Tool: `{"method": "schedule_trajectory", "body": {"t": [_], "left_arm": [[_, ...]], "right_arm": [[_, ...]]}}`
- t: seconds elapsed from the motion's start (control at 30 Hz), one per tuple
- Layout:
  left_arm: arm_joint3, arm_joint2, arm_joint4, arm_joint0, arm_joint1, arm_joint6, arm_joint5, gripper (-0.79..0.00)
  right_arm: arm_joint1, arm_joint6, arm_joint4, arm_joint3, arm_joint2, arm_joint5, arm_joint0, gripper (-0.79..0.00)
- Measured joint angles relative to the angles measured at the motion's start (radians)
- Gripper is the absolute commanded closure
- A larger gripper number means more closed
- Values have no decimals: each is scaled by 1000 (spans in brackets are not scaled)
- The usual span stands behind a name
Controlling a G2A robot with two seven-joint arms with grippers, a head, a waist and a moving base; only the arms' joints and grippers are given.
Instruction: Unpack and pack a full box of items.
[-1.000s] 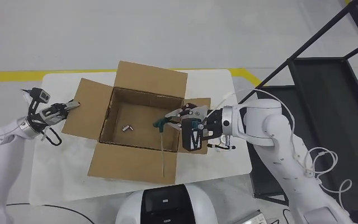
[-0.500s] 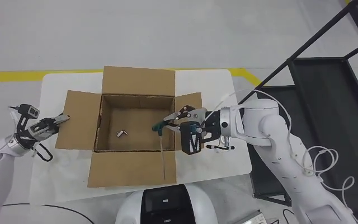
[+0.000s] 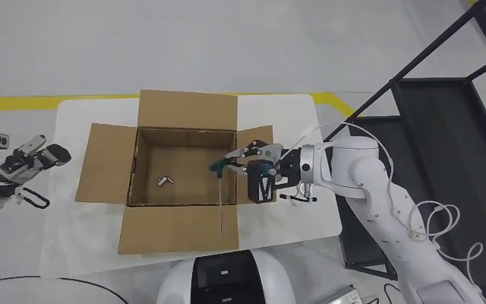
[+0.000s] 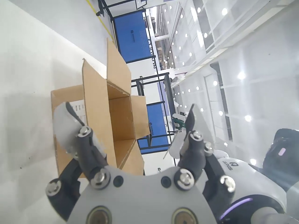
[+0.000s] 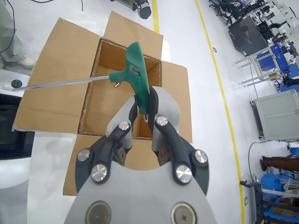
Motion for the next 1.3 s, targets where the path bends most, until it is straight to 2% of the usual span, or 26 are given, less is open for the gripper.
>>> {"method": "schedule_trajectory", "body": {"t": [0.23,1.3], "left_arm": [[-158,-85,7,78,13,10,12,-785],[-160,-86,6,80,13,10,13,-785]], "right_arm": [[-2,-41,20,31,3,75,-19,0],[-2,-46,22,32,3,80,-19,0]]}}
